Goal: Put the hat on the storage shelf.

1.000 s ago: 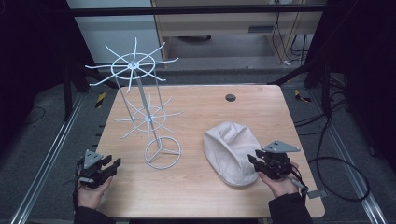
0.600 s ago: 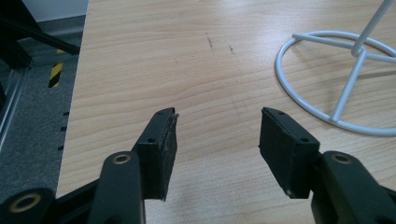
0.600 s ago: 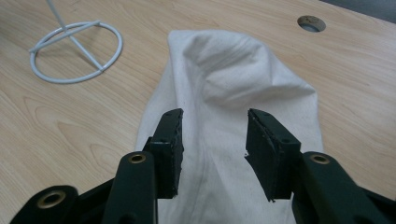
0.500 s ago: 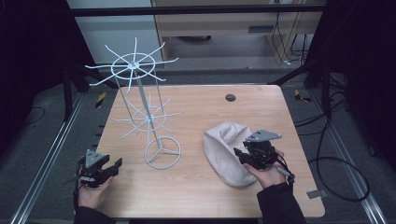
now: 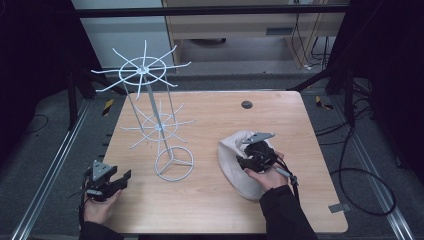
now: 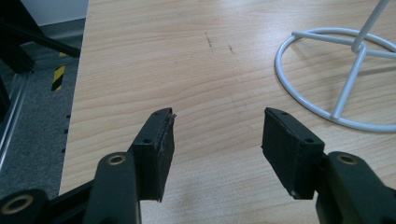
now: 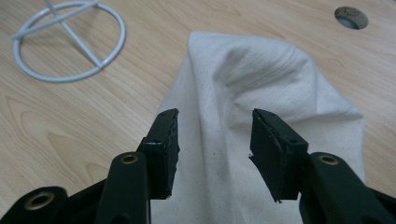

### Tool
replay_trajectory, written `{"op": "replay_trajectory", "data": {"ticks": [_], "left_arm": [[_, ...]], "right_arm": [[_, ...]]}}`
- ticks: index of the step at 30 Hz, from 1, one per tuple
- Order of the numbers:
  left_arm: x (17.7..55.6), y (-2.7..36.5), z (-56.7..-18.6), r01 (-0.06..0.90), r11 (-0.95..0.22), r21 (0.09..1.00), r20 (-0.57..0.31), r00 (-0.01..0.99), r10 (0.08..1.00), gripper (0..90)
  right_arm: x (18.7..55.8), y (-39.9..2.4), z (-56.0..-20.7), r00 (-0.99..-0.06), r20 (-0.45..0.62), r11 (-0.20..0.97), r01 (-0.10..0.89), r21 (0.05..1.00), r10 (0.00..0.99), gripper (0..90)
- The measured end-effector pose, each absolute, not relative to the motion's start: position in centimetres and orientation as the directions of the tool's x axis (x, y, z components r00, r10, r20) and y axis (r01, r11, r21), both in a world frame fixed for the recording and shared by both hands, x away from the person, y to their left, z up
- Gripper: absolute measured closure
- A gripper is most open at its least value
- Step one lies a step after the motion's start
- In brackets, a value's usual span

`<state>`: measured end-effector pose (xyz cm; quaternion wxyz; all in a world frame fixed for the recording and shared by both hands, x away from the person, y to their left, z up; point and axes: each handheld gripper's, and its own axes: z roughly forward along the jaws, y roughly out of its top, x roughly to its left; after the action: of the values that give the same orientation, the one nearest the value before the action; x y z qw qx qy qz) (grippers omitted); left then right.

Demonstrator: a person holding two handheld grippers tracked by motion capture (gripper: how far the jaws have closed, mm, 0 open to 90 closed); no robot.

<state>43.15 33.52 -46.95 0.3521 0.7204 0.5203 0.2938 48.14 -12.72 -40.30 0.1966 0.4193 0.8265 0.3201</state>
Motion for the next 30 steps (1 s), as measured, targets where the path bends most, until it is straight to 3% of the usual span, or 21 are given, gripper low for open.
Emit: {"op": "replay_trajectory", "data": {"ticks": [13,27,30], "left_arm": [[43.2,33.5,-47.0,0.550,-0.206,0.810,0.049,0.287,0.957,44.3],[43.2,33.5,-47.0,0.555,-0.206,0.806,0.044,0.290,0.956,45.1],[43.2,33.5,-47.0,0.556,-0.207,0.805,0.045,0.290,0.956,45.1]], "right_arm": [[49.6,-12.3,-41.9,-0.549,-0.073,0.473,0.636,0.610,0.833,58.2],[50.3,-11.2,-42.6,-0.537,-0.103,0.508,0.695,0.508,0.838,87.2],[50.3,-11.3,-42.6,-0.532,-0.101,0.502,0.696,0.513,0.840,87.9]]}}
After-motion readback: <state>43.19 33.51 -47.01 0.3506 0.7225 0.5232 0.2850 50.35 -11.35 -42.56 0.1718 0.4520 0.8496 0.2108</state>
